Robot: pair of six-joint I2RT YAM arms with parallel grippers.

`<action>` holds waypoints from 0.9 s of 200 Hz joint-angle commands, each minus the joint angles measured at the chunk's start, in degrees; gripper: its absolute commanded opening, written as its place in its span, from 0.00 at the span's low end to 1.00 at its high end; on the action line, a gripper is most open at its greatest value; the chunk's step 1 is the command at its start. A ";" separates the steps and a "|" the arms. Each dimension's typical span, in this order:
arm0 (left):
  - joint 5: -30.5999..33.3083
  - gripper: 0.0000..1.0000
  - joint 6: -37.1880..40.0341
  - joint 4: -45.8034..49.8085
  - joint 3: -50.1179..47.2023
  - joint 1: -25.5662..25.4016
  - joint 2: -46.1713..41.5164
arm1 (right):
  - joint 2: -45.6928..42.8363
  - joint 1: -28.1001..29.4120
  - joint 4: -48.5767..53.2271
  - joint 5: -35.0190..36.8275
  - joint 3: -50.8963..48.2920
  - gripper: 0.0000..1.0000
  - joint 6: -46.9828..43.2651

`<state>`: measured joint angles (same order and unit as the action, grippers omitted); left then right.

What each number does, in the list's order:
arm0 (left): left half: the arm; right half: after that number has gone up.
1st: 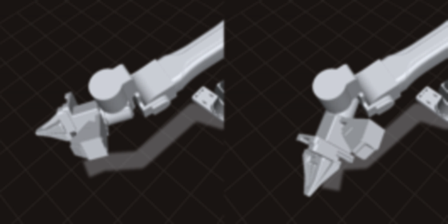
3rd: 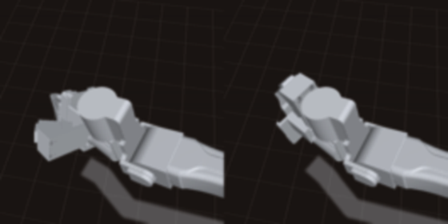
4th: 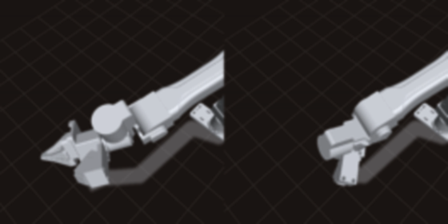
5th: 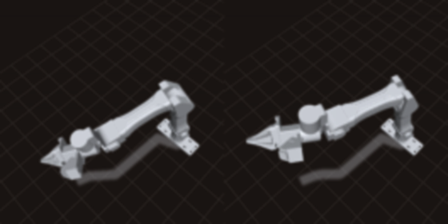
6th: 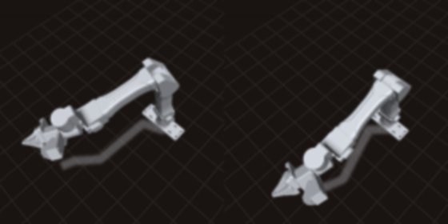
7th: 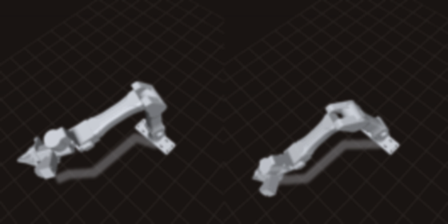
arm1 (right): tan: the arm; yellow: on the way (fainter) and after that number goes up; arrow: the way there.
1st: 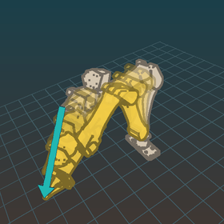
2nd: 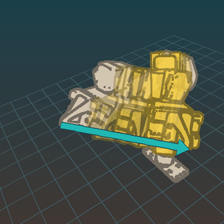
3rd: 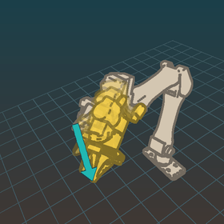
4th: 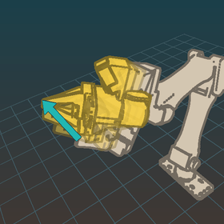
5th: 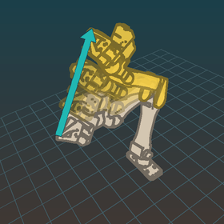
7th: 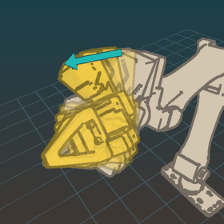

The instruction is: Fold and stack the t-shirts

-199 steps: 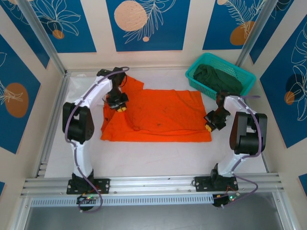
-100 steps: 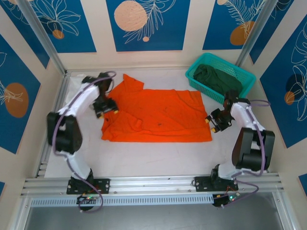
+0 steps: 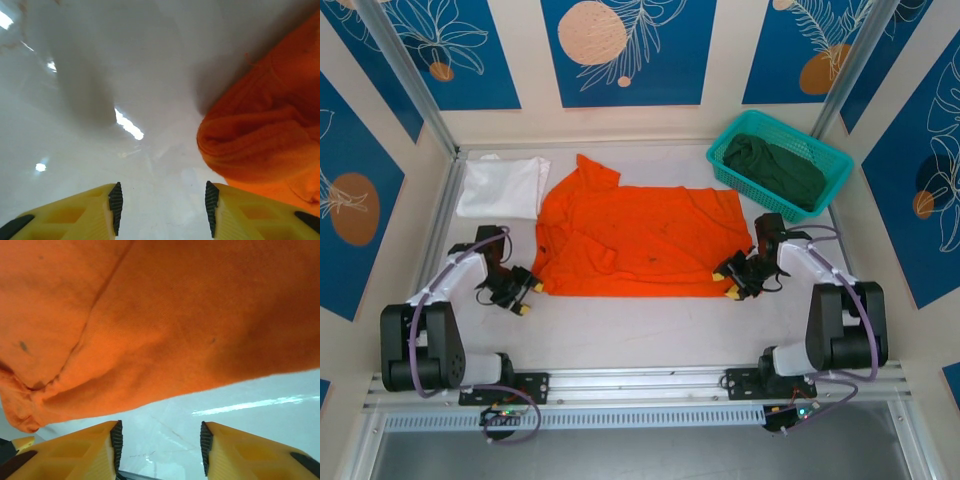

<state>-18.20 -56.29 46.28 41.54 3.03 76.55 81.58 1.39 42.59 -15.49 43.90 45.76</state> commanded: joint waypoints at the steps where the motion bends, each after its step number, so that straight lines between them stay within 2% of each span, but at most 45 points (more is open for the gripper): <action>1: -2.21 0.47 -4.71 -6.90 -1.29 1.66 -0.90 | 3.52 0.63 -0.36 -2.10 0.96 0.43 -1.17; 31: -2.98 0.45 -5.27 -11.83 -2.85 2.72 1.21 | 4.51 1.07 -1.00 -1.00 1.27 0.42 -0.72; 109: -2.28 0.18 -4.67 -18.89 -4.35 2.76 4.33 | 6.80 -0.67 -2.69 0.72 -0.44 0.39 -0.89; 125: -1.58 0.07 -3.55 -19.11 -3.46 2.72 5.37 | 7.83 -1.54 -2.61 0.96 -0.15 0.37 -1.17; 134: -1.04 0.00 -2.28 -18.84 -2.63 2.65 5.78 | 8.44 -2.20 -2.31 1.12 0.05 0.37 -1.20; 157: 3.25 0.00 4.73 -13.56 2.09 1.98 5.75 | 9.61 -4.03 -1.78 0.93 0.55 0.35 -1.07; 180: 12.91 0.00 16.19 -2.86 10.44 -1.80 5.26 | 11.54 -5.83 -0.20 0.97 1.28 0.35 -0.80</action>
<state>-15.31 -52.88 33.74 43.66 4.01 82.24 90.74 -2.61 40.16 -15.51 44.16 45.32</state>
